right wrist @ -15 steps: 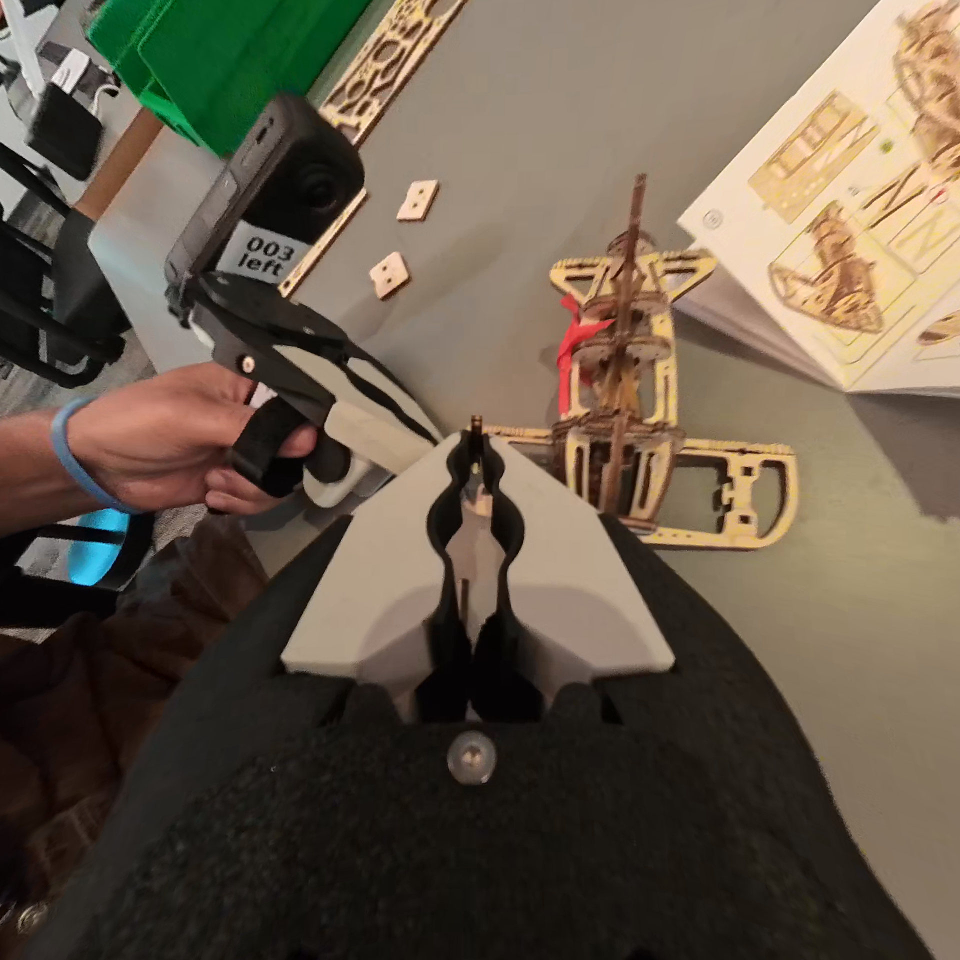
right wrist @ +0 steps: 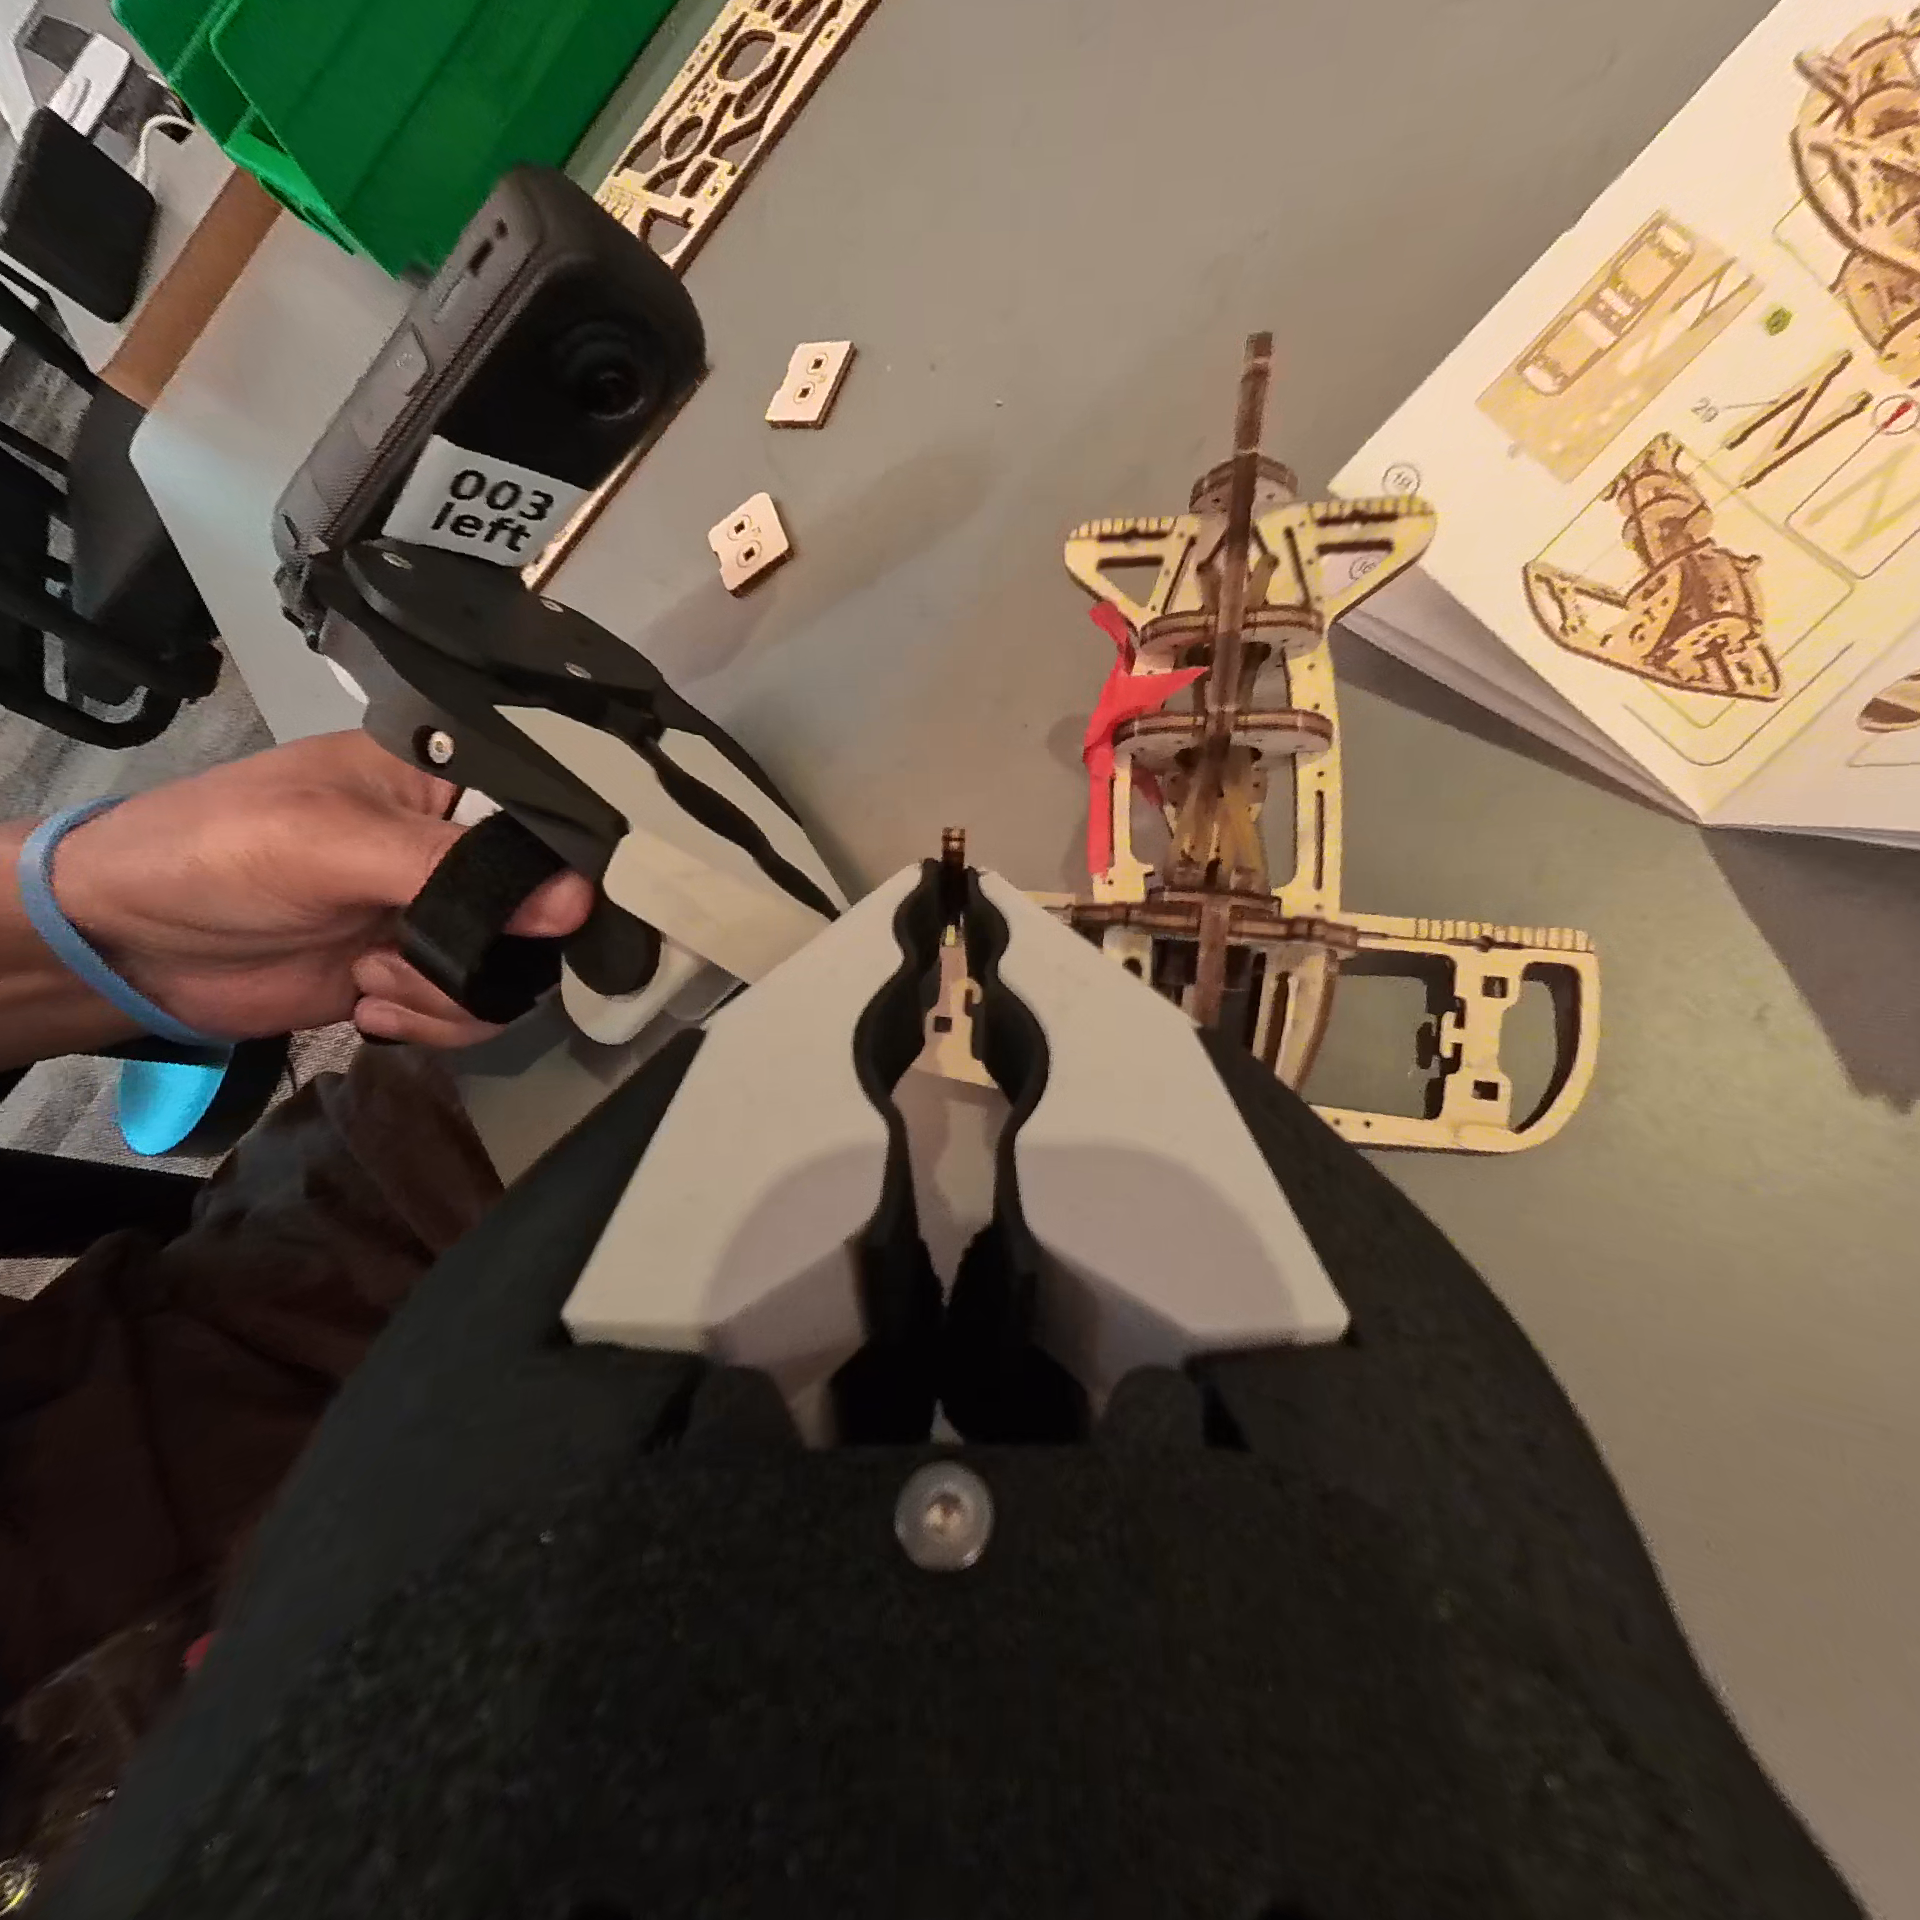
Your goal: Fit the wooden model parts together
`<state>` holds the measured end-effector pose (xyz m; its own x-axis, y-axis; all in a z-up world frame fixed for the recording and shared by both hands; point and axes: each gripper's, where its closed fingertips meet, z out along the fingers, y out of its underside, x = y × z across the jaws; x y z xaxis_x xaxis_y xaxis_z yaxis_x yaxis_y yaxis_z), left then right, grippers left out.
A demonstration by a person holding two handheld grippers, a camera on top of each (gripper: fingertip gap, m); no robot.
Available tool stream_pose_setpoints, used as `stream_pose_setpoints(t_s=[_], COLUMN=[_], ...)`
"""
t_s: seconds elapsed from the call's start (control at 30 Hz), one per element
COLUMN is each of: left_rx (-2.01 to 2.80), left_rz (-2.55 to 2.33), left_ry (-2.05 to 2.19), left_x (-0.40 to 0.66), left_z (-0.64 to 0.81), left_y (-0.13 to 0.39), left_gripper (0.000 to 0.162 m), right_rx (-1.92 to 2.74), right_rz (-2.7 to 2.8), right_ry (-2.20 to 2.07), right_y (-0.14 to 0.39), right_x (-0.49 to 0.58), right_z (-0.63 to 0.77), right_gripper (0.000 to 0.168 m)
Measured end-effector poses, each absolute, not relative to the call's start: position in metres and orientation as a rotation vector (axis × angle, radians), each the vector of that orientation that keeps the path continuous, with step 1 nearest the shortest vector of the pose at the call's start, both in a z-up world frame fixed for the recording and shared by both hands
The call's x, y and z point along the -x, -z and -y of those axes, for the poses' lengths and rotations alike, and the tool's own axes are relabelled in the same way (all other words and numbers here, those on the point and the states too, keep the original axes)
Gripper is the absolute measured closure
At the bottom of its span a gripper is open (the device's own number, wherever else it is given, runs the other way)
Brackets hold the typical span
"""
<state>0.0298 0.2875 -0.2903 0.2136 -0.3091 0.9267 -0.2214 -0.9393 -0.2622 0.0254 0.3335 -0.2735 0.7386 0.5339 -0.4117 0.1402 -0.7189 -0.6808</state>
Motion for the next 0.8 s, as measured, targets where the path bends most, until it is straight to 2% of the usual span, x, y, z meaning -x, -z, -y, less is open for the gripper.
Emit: stream_pose_setpoints(t_s=[0.23, 0.37, 0.67, 0.8], left_rx=[2.385, 2.372, 2.371, 2.392], left_rz=[-0.506, -0.502, -0.375, -0.404], left_ry=[1.876, 1.938, 1.931, 1.882], left_x=[-0.029, -0.028, -0.029, -0.035], left_z=[-0.288, -0.287, -0.306, -0.309], left_y=[0.289, 0.285, 0.285, 0.29], left_gripper=[0.16, 0.149, 0.15, 0.159], right_rx=[2.307, 2.306, 2.327, 2.34], right_rz=[0.535, 0.521, 0.511, 0.477], right_ry=[-0.775, -0.787, -0.751, -0.747], right_y=[0.276, 0.28, 0.279, 0.279], right_x=[-0.024, -0.024, -0.033, -0.039], right_z=[-0.333, -0.333, -0.338, -0.34], right_gripper=[0.167, 0.166, 0.167, 0.166])
